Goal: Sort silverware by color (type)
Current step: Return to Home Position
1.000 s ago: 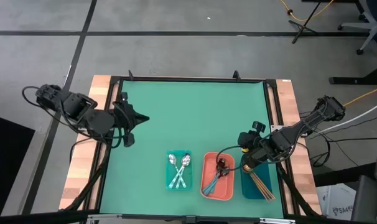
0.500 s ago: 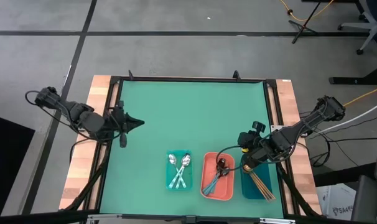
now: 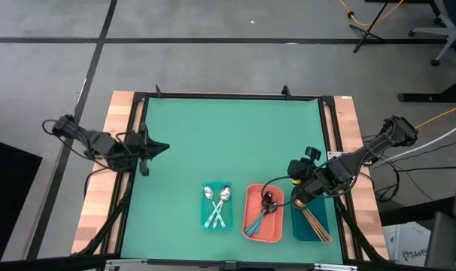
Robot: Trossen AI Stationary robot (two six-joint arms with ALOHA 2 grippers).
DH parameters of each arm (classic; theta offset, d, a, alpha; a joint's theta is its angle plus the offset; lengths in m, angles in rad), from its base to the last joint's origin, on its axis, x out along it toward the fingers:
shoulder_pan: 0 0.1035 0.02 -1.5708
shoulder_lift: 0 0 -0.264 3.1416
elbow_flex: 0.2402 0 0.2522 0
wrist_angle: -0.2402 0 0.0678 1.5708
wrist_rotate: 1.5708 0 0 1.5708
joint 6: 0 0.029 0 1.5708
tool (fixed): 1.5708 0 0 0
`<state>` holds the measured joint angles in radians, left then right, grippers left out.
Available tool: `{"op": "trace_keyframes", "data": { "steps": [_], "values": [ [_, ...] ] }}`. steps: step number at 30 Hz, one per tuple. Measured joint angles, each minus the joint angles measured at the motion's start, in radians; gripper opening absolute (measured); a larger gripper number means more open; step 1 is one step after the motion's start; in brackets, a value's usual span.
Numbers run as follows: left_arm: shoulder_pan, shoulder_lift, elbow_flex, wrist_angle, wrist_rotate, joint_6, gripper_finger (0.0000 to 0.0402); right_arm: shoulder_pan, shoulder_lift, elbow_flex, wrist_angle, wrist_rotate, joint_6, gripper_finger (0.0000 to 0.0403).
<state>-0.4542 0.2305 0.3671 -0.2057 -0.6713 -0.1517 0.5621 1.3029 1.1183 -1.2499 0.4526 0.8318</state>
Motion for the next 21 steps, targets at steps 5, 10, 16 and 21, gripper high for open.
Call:
{"op": "trace_keyframes", "data": {
  "steps": [5, 10, 16, 21],
  "values": [
    [0.028, -0.088, -0.082, 0.033, 0.003, 0.025, 0.0000, 0.000, 0.000, 0.000, 0.000, 0.000, 0.000, 0.0150],
    [0.058, -0.140, -0.129, 0.045, 0.011, 0.025, 0.0000, 0.000, 0.000, 0.000, 0.000, 0.000, 0.000, 0.0150],
    [0.096, -0.173, -0.221, 0.119, 0.018, 0.038, 0.0000, 0.000, 0.000, 0.000, 0.002, 0.000, 0.000, 0.0150],
    [0.136, -0.175, -0.289, 0.232, 0.132, 0.106, 0.0000, 0.000, 0.000, 0.000, 0.002, 0.000, 0.000, 0.0150]
  ]
}}
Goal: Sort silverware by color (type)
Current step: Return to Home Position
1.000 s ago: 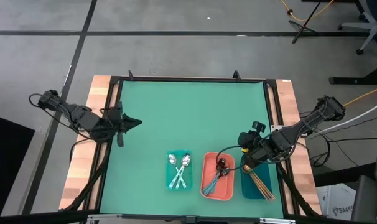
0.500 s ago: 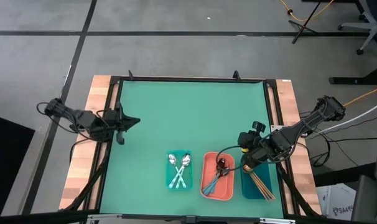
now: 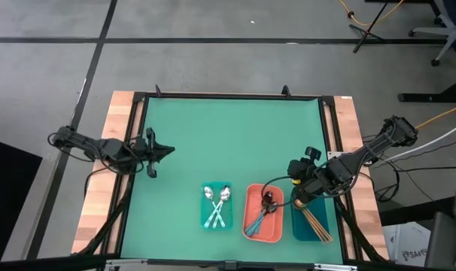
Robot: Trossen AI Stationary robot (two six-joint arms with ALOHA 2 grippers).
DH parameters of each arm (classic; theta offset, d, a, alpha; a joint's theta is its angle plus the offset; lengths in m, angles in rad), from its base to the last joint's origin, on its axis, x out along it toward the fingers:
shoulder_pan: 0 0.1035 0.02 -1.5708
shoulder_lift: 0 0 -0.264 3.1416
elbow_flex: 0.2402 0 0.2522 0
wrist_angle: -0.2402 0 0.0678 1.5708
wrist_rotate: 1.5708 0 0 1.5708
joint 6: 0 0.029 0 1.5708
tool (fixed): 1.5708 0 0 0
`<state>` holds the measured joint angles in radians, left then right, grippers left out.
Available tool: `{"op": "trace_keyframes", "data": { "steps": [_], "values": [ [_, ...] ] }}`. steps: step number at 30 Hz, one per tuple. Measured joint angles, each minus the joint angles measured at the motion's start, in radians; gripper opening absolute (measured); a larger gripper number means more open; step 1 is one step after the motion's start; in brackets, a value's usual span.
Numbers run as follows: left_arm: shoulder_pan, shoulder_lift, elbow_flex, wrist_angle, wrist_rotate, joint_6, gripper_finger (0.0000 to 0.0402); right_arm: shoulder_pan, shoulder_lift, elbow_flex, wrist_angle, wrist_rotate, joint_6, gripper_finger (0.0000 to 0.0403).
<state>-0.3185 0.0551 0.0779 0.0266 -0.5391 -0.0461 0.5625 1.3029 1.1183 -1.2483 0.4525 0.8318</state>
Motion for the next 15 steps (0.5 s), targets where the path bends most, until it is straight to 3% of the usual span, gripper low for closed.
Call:
{"op": "trace_keyframes", "data": {
  "steps": [5, 15],
  "values": [
    [0.051, 0.000, -0.032, 0.085, 0.017, 0.066, 0.0000, 0.000, 0.000, 0.000, 0.001, 0.000, 0.000, 0.0150],
    [0.183, 0.000, -0.071, 0.142, 0.176, 0.104, 0.0000, 0.000, 0.000, 0.000, 0.002, 0.000, 0.000, 0.0150]
  ]
}}
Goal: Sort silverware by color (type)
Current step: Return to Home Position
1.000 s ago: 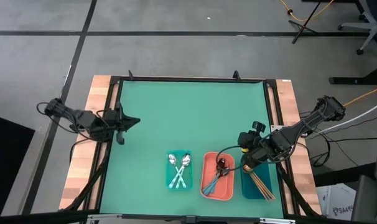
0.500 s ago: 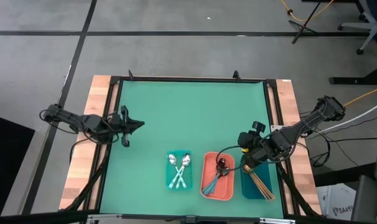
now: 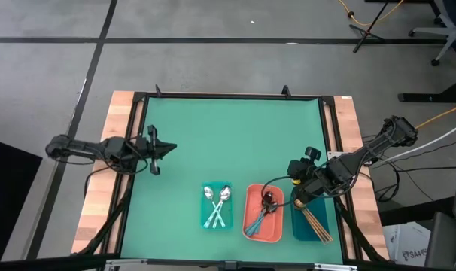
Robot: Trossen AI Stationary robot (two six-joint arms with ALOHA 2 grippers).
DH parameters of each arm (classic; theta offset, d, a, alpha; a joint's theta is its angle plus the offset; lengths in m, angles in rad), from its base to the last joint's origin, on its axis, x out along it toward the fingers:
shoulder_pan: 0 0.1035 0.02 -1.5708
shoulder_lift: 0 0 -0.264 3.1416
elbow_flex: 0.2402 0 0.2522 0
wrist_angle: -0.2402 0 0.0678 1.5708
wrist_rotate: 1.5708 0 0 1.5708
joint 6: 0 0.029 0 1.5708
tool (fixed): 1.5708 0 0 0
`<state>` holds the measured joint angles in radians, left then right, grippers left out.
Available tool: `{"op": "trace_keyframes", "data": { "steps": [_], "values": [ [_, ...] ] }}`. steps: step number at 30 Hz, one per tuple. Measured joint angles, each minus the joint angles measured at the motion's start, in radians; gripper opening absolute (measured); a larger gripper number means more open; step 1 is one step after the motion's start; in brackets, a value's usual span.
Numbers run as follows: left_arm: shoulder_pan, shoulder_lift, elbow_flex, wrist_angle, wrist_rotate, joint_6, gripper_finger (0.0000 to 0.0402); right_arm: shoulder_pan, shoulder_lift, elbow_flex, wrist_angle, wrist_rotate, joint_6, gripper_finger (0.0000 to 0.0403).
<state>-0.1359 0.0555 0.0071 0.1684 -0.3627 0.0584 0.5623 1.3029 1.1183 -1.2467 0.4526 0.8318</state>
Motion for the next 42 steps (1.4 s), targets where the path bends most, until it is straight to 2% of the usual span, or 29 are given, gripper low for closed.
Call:
{"op": "trace_keyframes", "data": {
  "steps": [10, 26, 42],
  "values": [
    [0.077, 0.000, 0.000, -0.001, 0.091, 0.009, 0.0000, 0.000, 0.000, 0.000, 0.000, 0.000, 0.000, 0.0150],
    [0.079, -0.053, 0.059, -0.008, 0.095, 0.103, 0.0000, 0.000, 0.000, 0.000, 0.003, 0.000, 0.000, 0.0150],
    [0.079, -0.053, 0.060, -0.182, 0.149, 0.028, 0.0000, 0.000, 0.000, 0.000, 0.020, 0.000, 0.000, 0.0150]
  ]
}}
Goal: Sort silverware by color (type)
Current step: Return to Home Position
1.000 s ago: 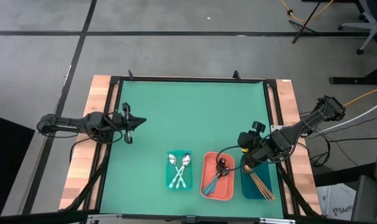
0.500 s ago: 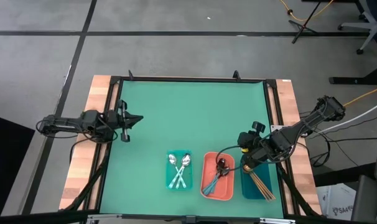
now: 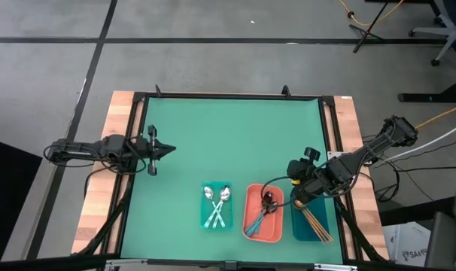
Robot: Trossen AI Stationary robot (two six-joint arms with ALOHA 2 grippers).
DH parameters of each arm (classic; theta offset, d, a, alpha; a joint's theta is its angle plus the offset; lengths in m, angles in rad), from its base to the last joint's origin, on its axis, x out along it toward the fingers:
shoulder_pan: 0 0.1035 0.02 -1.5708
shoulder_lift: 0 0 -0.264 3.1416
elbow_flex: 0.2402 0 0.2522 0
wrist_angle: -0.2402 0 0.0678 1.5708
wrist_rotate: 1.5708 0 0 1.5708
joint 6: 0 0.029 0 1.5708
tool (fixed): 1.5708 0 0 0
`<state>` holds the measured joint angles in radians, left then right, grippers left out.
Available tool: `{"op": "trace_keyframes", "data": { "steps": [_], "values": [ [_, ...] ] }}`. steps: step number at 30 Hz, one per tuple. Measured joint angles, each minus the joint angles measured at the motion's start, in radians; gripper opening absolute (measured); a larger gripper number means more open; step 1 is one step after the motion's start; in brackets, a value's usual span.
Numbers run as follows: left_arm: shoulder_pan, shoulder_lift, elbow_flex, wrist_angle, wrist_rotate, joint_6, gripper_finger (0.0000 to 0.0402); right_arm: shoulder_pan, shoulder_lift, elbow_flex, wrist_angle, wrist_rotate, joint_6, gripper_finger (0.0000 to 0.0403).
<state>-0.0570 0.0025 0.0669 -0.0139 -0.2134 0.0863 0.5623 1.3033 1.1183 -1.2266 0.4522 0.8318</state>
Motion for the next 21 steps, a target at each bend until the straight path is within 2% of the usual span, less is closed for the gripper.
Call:
{"op": "trace_keyframes", "data": {
  "steps": [11, 21],
  "values": [
    [0.000, 0.000, -0.001, -0.048, -0.001, -0.033, 0.0000, 0.000, 0.000, 0.000, 0.128, 0.000, 0.000, 0.0149],
    [0.000, 0.001, -0.041, 0.009, -0.005, -0.024, 0.0000, 0.000, 0.000, 0.000, 0.183, 0.000, -0.006, 0.0149]
  ]
}}
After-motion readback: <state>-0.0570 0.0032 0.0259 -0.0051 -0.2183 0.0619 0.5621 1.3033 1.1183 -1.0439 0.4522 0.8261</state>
